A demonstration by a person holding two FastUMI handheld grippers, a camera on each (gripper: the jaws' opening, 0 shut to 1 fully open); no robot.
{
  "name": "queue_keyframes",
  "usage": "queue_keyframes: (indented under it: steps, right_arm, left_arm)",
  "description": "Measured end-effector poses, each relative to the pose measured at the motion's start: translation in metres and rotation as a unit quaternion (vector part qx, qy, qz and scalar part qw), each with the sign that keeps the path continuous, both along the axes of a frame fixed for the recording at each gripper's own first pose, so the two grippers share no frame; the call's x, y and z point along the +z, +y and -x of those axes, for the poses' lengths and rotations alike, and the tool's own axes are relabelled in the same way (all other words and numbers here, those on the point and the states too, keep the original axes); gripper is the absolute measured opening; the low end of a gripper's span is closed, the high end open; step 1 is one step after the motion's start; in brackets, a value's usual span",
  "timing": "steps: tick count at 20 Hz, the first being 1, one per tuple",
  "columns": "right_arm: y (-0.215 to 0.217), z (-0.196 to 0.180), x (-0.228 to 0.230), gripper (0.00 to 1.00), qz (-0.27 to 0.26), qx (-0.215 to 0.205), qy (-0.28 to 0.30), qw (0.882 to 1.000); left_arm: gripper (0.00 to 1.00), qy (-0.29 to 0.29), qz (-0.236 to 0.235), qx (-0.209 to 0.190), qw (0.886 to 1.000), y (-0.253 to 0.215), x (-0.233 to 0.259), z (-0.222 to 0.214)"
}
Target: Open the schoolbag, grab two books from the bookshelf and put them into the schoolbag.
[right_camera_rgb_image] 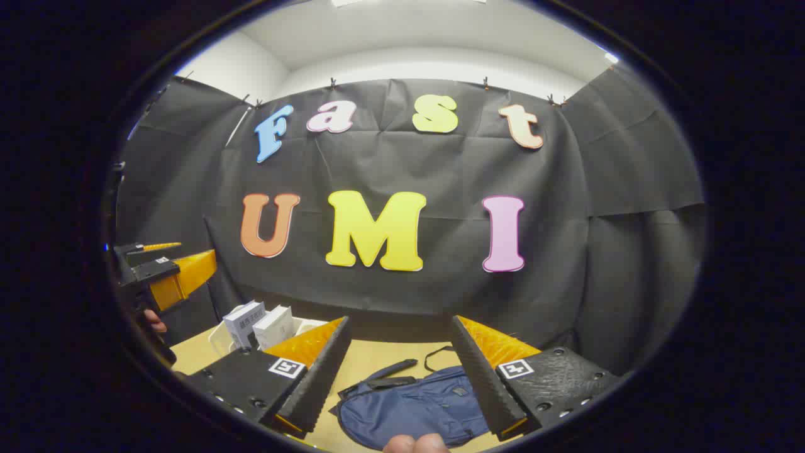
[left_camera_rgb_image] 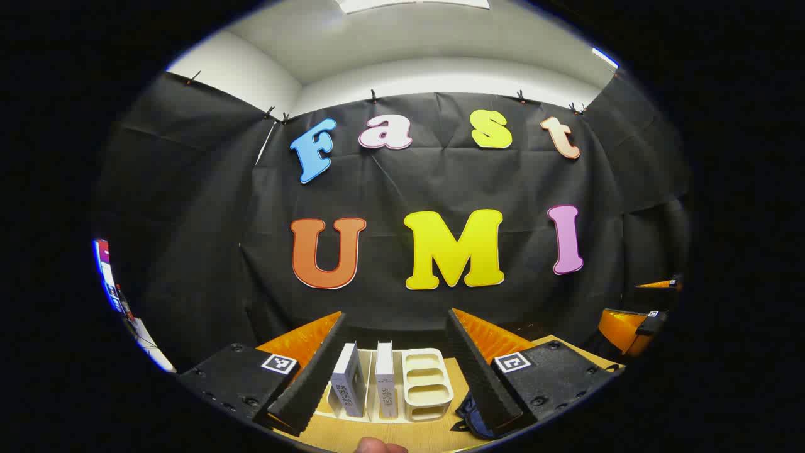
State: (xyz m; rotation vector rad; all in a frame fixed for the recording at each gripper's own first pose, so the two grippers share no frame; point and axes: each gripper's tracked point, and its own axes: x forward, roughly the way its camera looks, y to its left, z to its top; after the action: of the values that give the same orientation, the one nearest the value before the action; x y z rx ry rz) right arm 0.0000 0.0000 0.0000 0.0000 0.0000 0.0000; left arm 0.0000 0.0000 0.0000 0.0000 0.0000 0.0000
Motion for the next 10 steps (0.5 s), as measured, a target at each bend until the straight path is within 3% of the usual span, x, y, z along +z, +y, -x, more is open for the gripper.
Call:
queue_keyframes:
  steps: [10]
  right_arm:
    - [0.0062,-0.0047,-0.0064,0.95,0.005,0.004,0.009,1.0]
  left_arm:
    - [0.98,0.003,0.002,-0.003,1.0,0.0011,-0.0075,-0.0059]
